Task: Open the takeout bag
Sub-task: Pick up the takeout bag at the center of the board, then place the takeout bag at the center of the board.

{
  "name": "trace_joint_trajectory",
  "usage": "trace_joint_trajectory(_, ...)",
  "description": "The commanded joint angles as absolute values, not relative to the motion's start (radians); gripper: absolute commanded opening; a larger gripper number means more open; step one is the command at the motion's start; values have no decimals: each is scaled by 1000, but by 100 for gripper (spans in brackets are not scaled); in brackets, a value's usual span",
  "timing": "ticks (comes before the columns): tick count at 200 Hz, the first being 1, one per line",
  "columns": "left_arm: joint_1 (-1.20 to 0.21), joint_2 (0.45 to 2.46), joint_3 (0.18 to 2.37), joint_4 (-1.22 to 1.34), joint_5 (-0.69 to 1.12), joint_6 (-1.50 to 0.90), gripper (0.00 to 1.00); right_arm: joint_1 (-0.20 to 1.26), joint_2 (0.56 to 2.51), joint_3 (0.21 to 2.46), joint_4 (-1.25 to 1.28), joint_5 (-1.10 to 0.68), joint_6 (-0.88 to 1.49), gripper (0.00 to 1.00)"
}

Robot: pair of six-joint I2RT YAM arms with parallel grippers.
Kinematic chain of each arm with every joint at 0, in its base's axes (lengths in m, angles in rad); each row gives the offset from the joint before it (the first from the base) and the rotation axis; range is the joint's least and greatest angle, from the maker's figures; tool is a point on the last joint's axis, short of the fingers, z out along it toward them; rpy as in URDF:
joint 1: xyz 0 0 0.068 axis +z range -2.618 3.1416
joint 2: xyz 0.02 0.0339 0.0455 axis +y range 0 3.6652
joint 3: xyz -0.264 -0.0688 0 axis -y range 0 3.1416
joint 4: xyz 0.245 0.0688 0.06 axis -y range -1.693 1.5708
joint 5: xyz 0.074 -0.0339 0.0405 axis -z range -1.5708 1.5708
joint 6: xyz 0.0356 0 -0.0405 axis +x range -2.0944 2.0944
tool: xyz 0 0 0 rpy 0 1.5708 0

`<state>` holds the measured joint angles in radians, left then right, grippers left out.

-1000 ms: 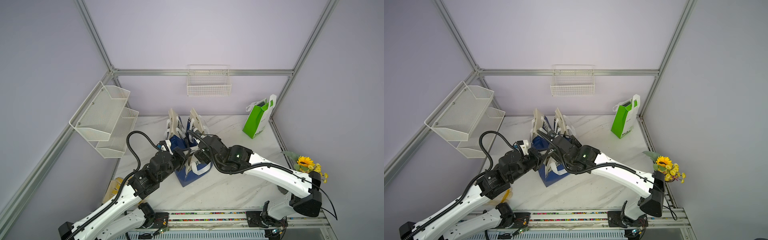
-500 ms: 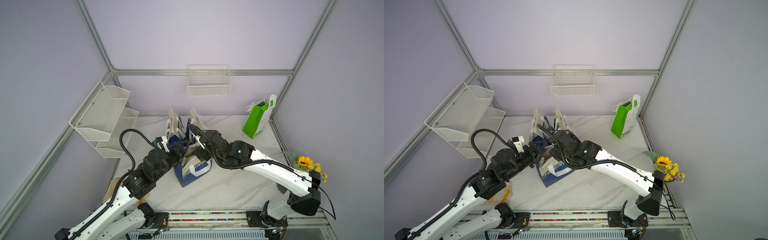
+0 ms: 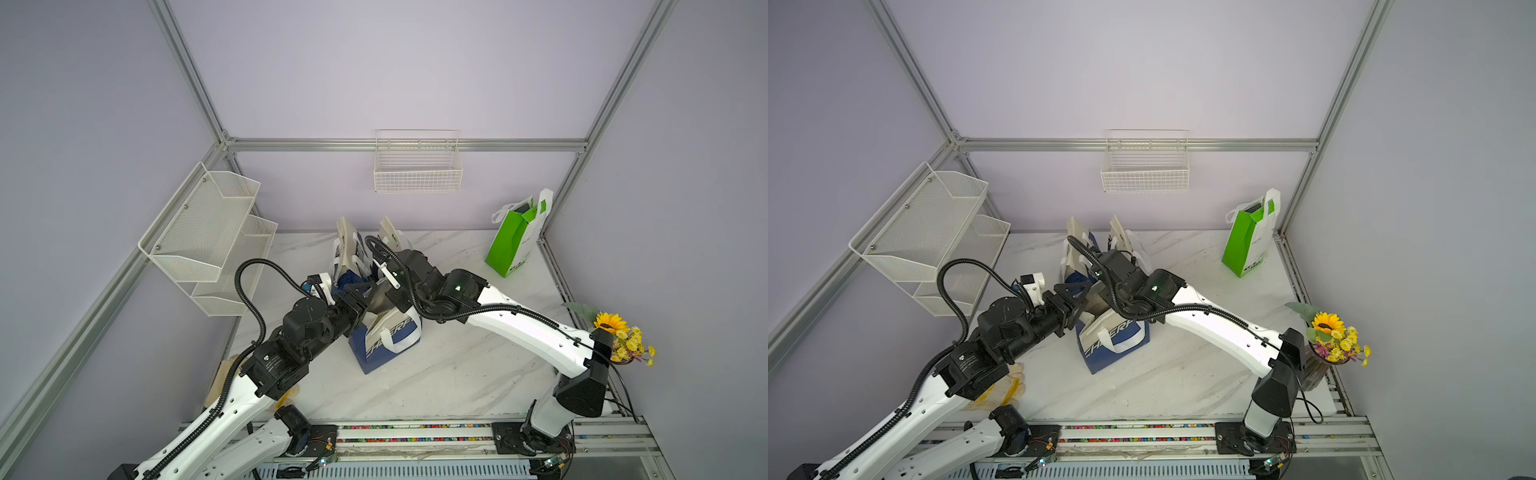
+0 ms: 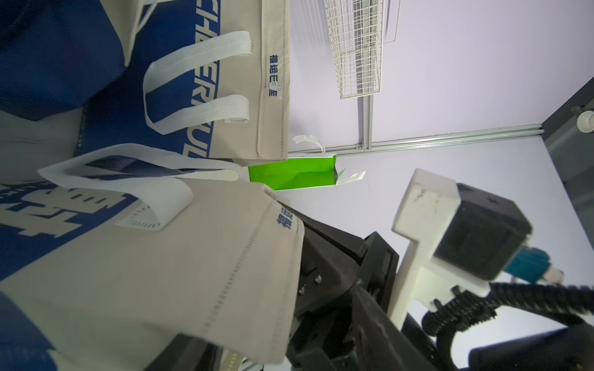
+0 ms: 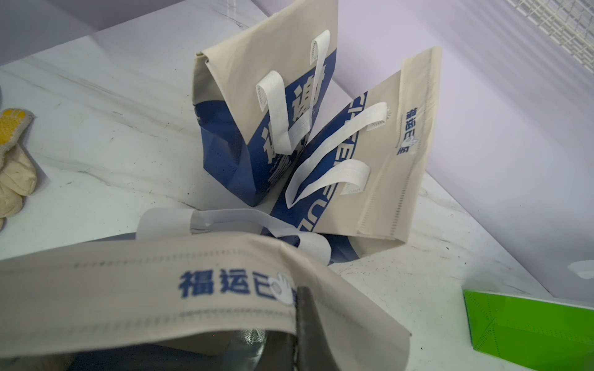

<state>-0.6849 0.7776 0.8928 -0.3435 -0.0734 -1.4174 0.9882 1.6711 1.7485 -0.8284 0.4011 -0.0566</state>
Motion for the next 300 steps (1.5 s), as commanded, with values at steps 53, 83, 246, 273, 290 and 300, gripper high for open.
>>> trace_joint_trajectory(53, -637, 743, 1095, -598, -64, -995, 64, 956, 1541, 1898, -1065, 591, 138, 0)
trace_joint_trajectory(83, -636, 754, 1111, -610, 35, -891, 62, 829, 1549, 1951, -1140, 597, 200, 0)
trace_joint_trajectory(246, -634, 763, 1015, -595, 95, -904, 42, 128, 1910, 2233, -1197, 399, 224, 0)
trace_joint_trajectory(273, -634, 759, 990, -585, 94, -911, 42, 65, 1968, 2305, -1200, 345, 224, 0)
trace_joint_trajectory(290, -634, 767, 983, -580, 93, -911, 42, 54, 1999, 2339, -1200, 311, 226, 0)
trace_joint_trajectory(300, -635, 776, 981, -577, 97, -911, 43, 51, 2014, 2358, -1201, 305, 226, 14)
